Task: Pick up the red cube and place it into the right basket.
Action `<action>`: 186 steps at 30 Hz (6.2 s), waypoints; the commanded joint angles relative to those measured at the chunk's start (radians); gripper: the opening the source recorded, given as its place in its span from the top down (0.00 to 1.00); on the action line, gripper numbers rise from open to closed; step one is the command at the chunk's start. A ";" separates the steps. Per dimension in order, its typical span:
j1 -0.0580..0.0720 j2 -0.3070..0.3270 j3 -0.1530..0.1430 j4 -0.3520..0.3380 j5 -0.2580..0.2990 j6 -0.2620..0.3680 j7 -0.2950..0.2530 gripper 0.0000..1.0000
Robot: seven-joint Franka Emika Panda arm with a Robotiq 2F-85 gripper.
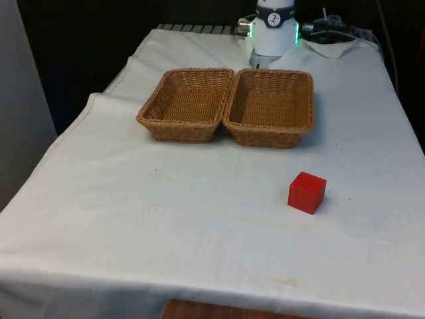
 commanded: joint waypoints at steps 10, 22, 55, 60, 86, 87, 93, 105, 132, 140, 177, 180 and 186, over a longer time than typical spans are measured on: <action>0.000 0.064 0.017 0.071 0.001 -0.003 0.051 0.00; -0.001 0.168 0.034 0.168 0.023 0.004 0.103 0.00; -0.004 0.436 0.055 0.400 0.078 0.080 0.209 0.00; -0.002 0.455 0.061 0.421 0.076 0.102 0.233 0.00; -0.010 0.565 0.101 0.445 0.096 0.249 0.257 0.00; -0.010 0.565 0.101 0.445 0.096 0.249 0.257 0.00; -0.012 0.591 0.104 0.435 0.114 0.275 0.256 0.00; -0.013 0.664 0.102 0.435 0.160 0.338 0.286 0.00; -0.028 0.778 0.104 0.448 0.242 0.416 0.303 0.00; -0.033 0.808 0.109 0.457 0.256 0.425 0.306 0.00; -0.044 0.861 0.102 0.504 0.279 0.419 0.311 0.97; -0.037 0.829 0.096 0.482 0.273 0.403 0.312 0.97; -0.032 0.781 0.095 0.449 0.260 0.384 0.313 0.97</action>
